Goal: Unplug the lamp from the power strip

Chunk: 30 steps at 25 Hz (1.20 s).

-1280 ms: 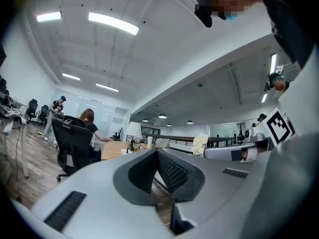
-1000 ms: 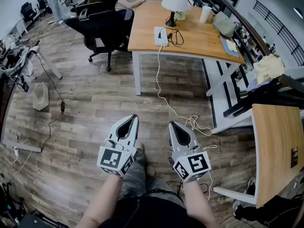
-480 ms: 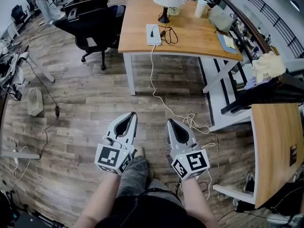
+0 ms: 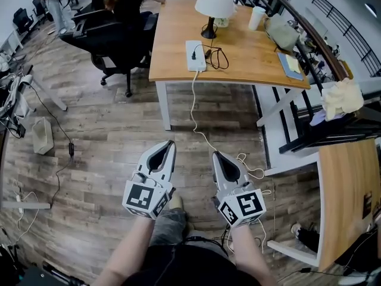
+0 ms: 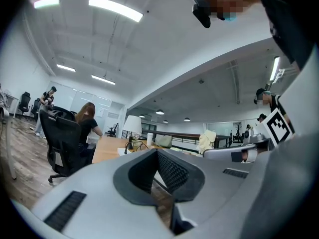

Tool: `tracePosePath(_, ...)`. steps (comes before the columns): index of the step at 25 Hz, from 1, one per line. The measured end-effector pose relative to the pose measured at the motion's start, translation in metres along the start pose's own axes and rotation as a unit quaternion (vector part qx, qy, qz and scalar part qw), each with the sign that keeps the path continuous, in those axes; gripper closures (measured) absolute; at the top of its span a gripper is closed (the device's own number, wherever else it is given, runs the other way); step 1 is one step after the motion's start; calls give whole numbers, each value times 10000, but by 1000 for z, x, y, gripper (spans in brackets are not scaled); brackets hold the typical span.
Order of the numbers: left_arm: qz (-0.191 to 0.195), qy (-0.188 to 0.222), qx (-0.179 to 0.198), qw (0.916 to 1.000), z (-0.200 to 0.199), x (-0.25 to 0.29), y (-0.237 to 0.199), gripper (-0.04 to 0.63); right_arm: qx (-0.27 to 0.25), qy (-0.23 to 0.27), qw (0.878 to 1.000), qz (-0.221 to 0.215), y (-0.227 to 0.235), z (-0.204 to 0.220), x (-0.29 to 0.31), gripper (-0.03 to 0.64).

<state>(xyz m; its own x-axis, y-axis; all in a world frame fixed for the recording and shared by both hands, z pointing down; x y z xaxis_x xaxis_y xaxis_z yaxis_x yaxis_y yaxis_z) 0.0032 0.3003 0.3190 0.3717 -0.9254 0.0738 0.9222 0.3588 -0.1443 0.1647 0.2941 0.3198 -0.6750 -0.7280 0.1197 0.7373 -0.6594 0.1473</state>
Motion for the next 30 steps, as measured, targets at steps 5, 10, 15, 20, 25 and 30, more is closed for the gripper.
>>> tracePosePath(5, 92, 53, 6, 9999, -7, 27, -24, 598, -2, 52, 9999, 96, 14, -9, 29, 609)
tracePosePath(10, 174, 21, 21, 9998, -11, 47, -43, 600, 95, 83, 9997, 185, 24, -12, 50, 609)
tracePosePath(15, 172, -32, -26, 9998, -11, 53, -57, 598, 157, -17, 9998, 158, 23, -9, 67, 609)
tracePosePath(20, 80, -25, -73, 9999, -6, 60, -71, 600, 125, -52, 9999, 69, 25, -9, 85, 609)
tracePosePath(25, 26, -10, -72, 10000, -10, 73, -81, 598, 155, -83, 9998, -18, 33, -9, 102, 609)
tracePosePath(30, -14, -1, -70, 10000, -12, 90, -99, 598, 182, -71, 9998, -96, 42, -14, 132, 609)
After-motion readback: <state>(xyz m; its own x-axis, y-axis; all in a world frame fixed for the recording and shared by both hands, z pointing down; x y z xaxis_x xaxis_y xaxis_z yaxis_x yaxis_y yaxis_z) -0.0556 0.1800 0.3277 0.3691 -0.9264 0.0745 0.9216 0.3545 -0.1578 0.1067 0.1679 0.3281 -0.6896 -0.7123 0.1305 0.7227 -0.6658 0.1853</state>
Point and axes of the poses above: the fingertips, and each gripper's own axes: x forward along the fingers, y to its right, z out of its underside, the point moved 4 cm from there along -x, backward along the fingers, and after that the axes turned 3 degrees about -y, right-handed, at the moved point
